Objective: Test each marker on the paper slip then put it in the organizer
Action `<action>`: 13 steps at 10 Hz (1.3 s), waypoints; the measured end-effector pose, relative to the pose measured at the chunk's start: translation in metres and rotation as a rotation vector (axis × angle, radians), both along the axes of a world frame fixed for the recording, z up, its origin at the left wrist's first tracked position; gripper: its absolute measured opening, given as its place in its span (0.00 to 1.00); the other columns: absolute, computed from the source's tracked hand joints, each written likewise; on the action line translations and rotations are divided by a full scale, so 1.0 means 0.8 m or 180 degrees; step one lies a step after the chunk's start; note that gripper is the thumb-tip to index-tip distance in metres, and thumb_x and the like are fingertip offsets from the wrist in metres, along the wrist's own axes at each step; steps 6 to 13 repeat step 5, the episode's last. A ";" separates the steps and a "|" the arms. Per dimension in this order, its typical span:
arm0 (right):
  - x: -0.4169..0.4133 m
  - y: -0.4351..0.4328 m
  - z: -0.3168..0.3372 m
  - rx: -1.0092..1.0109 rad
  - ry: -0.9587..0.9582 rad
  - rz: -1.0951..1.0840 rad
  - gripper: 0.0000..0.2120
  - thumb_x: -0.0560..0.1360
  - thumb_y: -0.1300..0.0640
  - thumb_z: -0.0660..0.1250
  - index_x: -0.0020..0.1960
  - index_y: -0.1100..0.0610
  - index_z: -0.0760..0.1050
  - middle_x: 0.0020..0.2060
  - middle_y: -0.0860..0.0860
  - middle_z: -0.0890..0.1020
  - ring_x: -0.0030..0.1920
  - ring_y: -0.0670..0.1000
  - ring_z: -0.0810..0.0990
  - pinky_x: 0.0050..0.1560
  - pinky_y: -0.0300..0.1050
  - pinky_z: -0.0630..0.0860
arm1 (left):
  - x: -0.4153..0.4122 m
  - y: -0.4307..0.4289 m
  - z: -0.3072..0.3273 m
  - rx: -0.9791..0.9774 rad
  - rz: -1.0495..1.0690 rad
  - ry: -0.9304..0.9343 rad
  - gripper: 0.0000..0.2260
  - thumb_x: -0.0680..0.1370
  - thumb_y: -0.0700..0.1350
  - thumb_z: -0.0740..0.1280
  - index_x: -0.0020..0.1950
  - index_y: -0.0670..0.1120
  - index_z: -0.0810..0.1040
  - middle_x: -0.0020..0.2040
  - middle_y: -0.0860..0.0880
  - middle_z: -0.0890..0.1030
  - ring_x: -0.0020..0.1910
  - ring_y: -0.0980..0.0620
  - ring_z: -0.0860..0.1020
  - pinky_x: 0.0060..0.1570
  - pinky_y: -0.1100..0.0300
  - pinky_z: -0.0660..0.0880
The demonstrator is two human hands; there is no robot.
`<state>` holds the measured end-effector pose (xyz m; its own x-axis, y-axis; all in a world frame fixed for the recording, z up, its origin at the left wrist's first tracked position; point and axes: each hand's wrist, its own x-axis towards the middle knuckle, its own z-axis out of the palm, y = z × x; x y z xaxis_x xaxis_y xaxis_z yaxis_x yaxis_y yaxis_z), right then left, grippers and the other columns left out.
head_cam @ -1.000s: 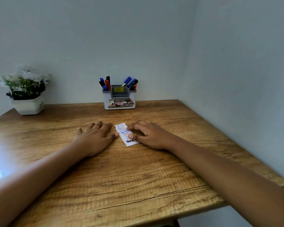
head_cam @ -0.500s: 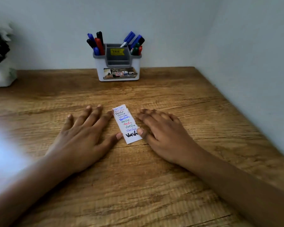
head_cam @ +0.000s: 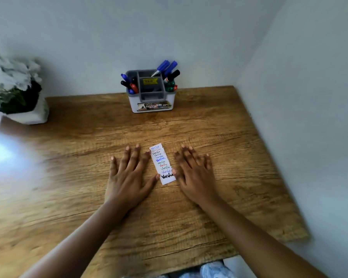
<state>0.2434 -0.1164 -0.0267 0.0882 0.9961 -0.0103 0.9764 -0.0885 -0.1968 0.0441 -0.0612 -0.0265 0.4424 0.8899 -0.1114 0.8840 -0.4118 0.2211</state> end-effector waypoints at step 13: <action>0.002 0.004 0.011 0.0007 0.0299 -0.0080 0.28 0.75 0.41 0.49 0.71 0.51 0.65 0.73 0.52 0.66 0.73 0.55 0.64 0.70 0.65 0.53 | -0.001 -0.002 0.011 -0.0166 -0.0012 -0.0259 0.39 0.72 0.73 0.39 0.78 0.56 0.42 0.79 0.50 0.39 0.77 0.50 0.38 0.74 0.41 0.40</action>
